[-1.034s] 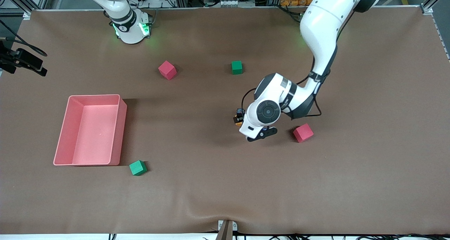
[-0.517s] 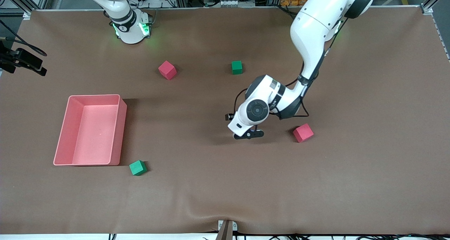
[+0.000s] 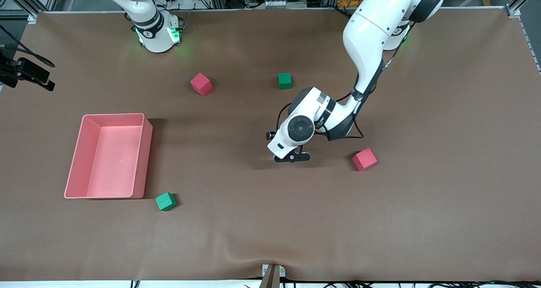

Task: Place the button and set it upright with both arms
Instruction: 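Close the left gripper around the button's blue base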

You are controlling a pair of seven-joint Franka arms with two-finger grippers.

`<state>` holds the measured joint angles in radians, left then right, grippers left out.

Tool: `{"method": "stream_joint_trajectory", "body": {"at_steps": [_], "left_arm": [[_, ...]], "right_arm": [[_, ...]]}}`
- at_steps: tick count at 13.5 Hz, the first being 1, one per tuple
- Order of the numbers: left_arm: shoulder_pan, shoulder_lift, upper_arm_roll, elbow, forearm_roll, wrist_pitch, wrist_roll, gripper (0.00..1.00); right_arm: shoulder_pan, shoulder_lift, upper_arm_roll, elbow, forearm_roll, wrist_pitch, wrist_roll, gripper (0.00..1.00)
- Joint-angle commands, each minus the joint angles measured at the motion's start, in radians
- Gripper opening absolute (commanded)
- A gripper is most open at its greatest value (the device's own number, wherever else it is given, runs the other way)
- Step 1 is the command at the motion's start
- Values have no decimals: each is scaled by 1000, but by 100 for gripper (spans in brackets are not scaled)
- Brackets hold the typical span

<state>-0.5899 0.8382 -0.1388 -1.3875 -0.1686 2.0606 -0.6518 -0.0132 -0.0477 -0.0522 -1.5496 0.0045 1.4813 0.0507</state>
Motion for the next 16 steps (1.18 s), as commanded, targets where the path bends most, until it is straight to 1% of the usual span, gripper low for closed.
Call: {"method": "stream_joint_trajectory", "body": {"at_steps": [1,8,10,15,16], "left_arm": [[-4,15,5,18,-14,3,21,100],[-4,16,5,-4,-14,-10,96,100],[-4,21,5,-13,-9,-10,138,96],[-14,21,5,-24,-9,-39,152,89],[-14,21,4,-24,-11,-46,150,85]], "right_arm": [[18,2,-12,17,-20,-15,-12,100],[18,2,-12,16,-20,-15,-14,100],[18,2,-12,17,-20,-15,-12,100],[24,2,-18,17,-20,-16,-12,100],[26,3,-20,17,-18,-16,-14,100]]}}
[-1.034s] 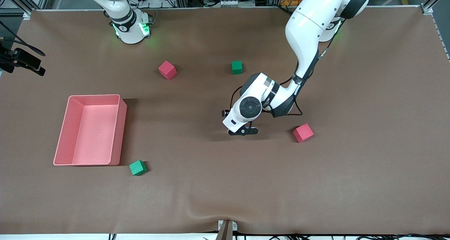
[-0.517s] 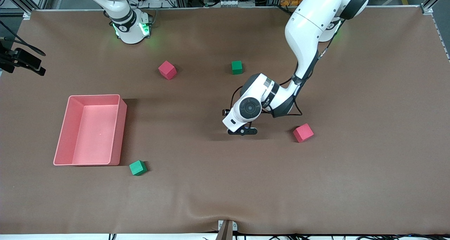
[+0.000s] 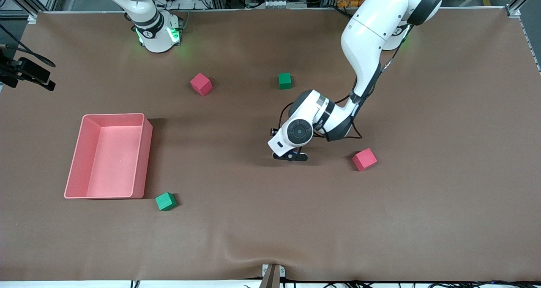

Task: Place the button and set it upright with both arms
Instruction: 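Close the left gripper around the button's blue base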

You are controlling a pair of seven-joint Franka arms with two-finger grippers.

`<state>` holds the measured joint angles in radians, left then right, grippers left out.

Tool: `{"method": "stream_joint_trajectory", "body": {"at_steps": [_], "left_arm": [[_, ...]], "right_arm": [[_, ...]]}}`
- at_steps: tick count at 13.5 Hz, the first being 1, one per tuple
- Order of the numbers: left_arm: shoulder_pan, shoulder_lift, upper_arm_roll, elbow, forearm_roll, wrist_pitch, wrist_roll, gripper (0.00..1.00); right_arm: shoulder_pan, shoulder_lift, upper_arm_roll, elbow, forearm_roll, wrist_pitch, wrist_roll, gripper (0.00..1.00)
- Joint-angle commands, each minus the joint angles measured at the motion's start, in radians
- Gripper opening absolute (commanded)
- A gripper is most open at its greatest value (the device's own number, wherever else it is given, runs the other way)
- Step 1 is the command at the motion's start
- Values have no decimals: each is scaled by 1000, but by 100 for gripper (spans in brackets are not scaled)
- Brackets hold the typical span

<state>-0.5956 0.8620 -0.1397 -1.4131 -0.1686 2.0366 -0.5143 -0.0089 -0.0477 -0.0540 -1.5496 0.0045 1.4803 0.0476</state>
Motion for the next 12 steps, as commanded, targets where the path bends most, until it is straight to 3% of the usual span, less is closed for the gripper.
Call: {"method": "stream_joint_trajectory", "body": {"at_steps": [1,3,5,6,12], "left_arm": [[-9,-3,5,2,-17,-24,5,77],[-10,-3,5,3,-22,-26,-12,51],[-10,-1,5,5,-29,-26,-52,10],[-10,0,5,3,-29,-26,-64,0],[-35,-35,18,14,0,-24,-223,0]], "right_arm": [[24,3,-18,17,-18,-15,-9,100],[24,3,-18,17,-18,-15,-9,100],[24,3,-18,17,-18,-15,-9,100],[24,3,-18,17,-18,-15,-9,100],[24,5,-24,16,-15,-20,-9,100]]}}
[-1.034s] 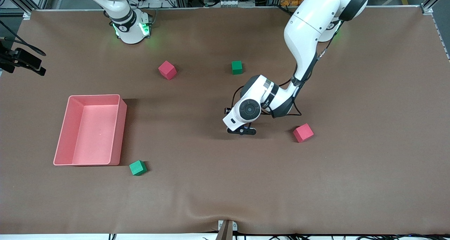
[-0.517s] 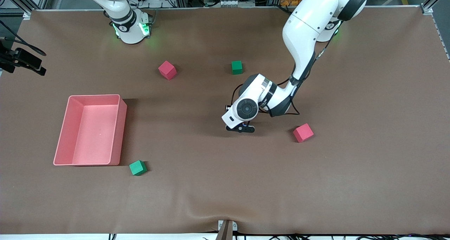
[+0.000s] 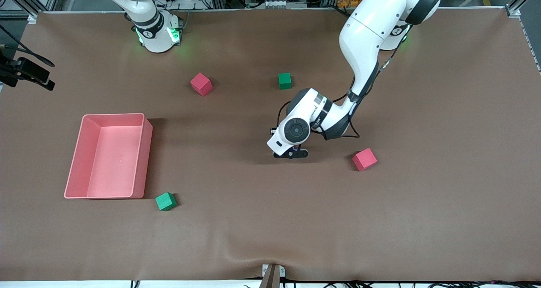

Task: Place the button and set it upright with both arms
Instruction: 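Lift and rotate the button upright with the left gripper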

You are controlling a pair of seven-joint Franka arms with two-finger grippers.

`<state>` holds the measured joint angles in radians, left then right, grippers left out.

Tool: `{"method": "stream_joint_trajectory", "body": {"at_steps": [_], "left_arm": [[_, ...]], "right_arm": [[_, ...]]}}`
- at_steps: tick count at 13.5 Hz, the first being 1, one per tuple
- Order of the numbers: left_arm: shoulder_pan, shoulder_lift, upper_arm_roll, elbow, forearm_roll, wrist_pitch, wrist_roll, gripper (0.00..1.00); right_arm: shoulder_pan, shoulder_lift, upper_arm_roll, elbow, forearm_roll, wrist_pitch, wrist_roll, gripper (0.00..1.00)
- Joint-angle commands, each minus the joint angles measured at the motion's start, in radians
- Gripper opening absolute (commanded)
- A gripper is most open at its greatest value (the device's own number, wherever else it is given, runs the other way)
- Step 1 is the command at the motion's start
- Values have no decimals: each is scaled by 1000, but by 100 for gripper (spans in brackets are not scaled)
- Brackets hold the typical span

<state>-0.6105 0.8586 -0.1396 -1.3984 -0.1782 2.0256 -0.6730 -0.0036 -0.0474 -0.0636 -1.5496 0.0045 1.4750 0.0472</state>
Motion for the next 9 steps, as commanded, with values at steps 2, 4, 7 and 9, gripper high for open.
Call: {"method": "stream_joint_trajectory", "body": {"at_steps": [2,4,7,9], "left_arm": [[-60,-49,26,18,144,-4,-156,0],[-75,-49,31,36,204,2,-274,0],[-123,-50,35,38,426,4,-414,0],[-155,-46,32,36,564,4,-561,0]], "right_arm": [[19,6,-15,17,-15,-15,-9,100],[20,6,-16,16,-15,-16,-9,100],[20,6,-18,17,-15,-18,-9,100],[22,6,-18,16,-14,-22,-9,100]]}}
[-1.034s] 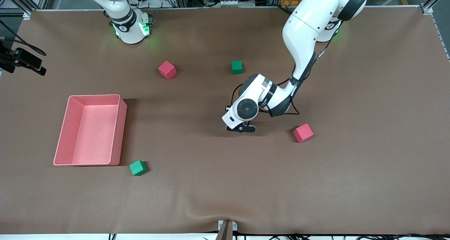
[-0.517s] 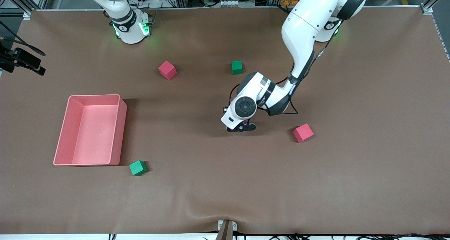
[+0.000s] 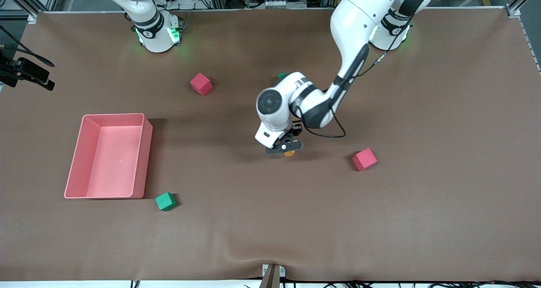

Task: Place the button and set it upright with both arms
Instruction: 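Lift and rotate the button upright with the left gripper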

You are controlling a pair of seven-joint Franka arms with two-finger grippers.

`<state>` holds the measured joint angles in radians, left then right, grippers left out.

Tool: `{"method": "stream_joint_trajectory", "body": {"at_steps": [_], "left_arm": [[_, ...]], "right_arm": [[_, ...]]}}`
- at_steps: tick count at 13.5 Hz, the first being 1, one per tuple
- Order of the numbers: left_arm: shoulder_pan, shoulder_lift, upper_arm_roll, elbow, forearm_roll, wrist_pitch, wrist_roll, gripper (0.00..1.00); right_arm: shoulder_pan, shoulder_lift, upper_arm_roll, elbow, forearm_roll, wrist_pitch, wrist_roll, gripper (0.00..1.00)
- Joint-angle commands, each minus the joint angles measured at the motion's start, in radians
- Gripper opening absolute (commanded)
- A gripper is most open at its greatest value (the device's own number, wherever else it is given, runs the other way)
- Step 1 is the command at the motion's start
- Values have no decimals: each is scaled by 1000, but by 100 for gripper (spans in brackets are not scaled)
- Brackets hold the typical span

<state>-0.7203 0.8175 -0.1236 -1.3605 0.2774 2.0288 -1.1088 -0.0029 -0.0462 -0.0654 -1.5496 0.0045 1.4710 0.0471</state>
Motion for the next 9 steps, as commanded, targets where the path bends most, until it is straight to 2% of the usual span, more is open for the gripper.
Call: {"method": "stream_joint_trajectory", "body": {"at_steps": [1,3,9], "left_arm": [[-60,0,18,-2,167,1,-194,0],[-82,5,18,-2,297,1,-369,0],[-179,20,13,-6,822,2,-918,0]], "right_arm": [[21,5,-16,16,-14,-18,-9,100],[24,5,-16,16,-14,-18,-9,100],[30,5,-17,16,-14,-20,-9,100]]}}
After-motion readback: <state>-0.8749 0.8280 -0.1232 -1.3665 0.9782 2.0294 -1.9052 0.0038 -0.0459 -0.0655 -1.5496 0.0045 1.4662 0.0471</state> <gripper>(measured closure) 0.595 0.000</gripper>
